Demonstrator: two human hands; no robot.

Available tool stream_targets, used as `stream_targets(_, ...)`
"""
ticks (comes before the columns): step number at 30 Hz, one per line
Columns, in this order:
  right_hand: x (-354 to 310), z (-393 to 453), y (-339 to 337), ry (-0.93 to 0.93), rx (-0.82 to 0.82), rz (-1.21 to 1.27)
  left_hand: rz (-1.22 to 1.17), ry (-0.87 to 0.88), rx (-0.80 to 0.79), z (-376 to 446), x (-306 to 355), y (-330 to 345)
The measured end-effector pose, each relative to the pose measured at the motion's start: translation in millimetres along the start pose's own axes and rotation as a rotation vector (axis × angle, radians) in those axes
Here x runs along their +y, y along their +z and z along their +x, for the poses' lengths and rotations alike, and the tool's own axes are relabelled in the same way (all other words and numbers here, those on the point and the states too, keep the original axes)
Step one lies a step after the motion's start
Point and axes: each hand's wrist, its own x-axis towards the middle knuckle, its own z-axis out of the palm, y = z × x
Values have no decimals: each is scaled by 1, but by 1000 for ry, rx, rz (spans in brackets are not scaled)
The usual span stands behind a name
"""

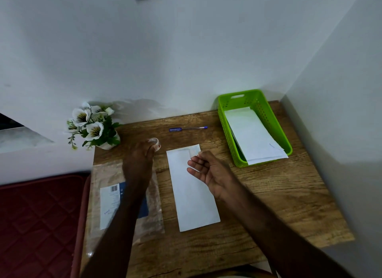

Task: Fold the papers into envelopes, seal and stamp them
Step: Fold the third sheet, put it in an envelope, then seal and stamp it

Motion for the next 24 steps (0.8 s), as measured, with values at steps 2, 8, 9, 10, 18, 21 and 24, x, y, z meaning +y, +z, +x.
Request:
stream_targets(2,2,-1,0,13,2,6,176,44,27,11,-6,6)
stream_targets(8,6,0,0,43,14,46,250,-59,-25,15,-6,14)
stream_targets(9,6,0,0,48,14,55,248,-38,-17,13,-6,14)
stream_targets(10,6,0,0,51,14,66,253,17,4,12,-6,13)
stream_targets(18,11,5,-1,24,71,1,12,567,283,-44,44,8)
stream_targets(21,13,5,-1,-3,110,-63,0,600,207,-57,53,18)
stream_targets(24,15,4,0,-15,128,-97,22,587,203,-61,56,25)
